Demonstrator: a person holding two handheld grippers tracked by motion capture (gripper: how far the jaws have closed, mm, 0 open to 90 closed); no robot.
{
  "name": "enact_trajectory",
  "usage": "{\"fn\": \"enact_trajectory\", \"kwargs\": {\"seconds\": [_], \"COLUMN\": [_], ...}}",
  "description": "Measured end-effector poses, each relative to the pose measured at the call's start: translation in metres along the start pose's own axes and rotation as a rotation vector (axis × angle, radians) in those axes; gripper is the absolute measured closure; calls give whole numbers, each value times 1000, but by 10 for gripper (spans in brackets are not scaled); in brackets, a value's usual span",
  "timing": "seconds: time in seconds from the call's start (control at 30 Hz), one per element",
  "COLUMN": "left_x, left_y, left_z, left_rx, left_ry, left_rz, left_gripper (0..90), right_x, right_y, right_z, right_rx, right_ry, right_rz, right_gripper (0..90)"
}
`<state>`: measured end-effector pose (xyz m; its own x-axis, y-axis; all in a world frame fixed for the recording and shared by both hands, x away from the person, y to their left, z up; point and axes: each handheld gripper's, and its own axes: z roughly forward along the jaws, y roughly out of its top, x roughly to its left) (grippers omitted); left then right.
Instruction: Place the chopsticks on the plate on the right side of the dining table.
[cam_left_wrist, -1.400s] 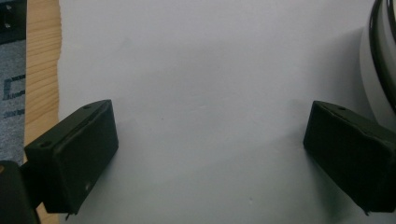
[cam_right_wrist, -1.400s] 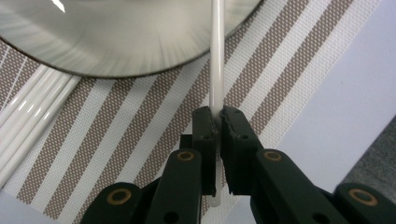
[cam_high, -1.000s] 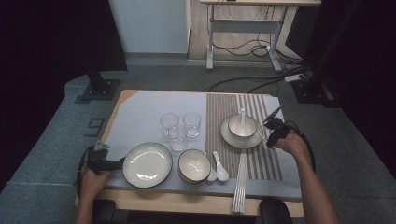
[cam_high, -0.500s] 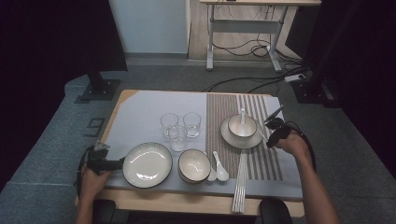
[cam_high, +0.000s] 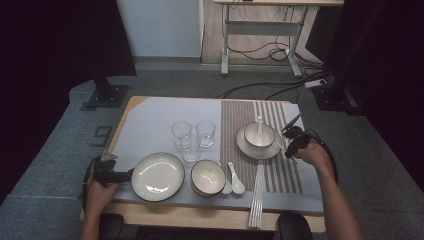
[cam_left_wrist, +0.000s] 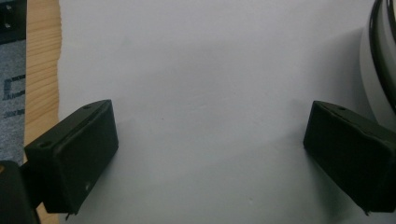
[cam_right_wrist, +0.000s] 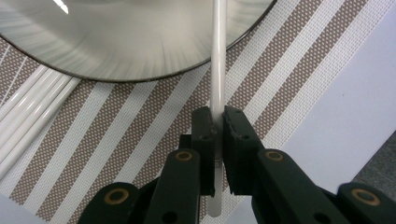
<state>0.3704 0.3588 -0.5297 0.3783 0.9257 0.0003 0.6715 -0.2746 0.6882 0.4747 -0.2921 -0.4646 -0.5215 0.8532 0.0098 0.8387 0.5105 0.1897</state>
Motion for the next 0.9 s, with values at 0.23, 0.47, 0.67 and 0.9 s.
{"fn": "enact_trajectory", "kwargs": {"seconds": [0.23,0.47,0.67,0.9], "left_x": [0,0,0,0], "left_y": [0,0,0,0], "left_z": [0,0,0,0], "left_rx": [0,0,0,1], "left_ry": [0,0,0,0], "left_rz": [0,0,0,2], "left_gripper": [27,28,28,27], "right_x": [1,1,2,13], "right_y": [8,8,2,-21], "right_z": [1,-2,-10,-21], "right_rx": [0,-33,-94,-248], "right_ry": [-8,-9,-25,-53], "right_rz": [-8,-14,-1,20], "right_gripper": [828,698,538,356]}}
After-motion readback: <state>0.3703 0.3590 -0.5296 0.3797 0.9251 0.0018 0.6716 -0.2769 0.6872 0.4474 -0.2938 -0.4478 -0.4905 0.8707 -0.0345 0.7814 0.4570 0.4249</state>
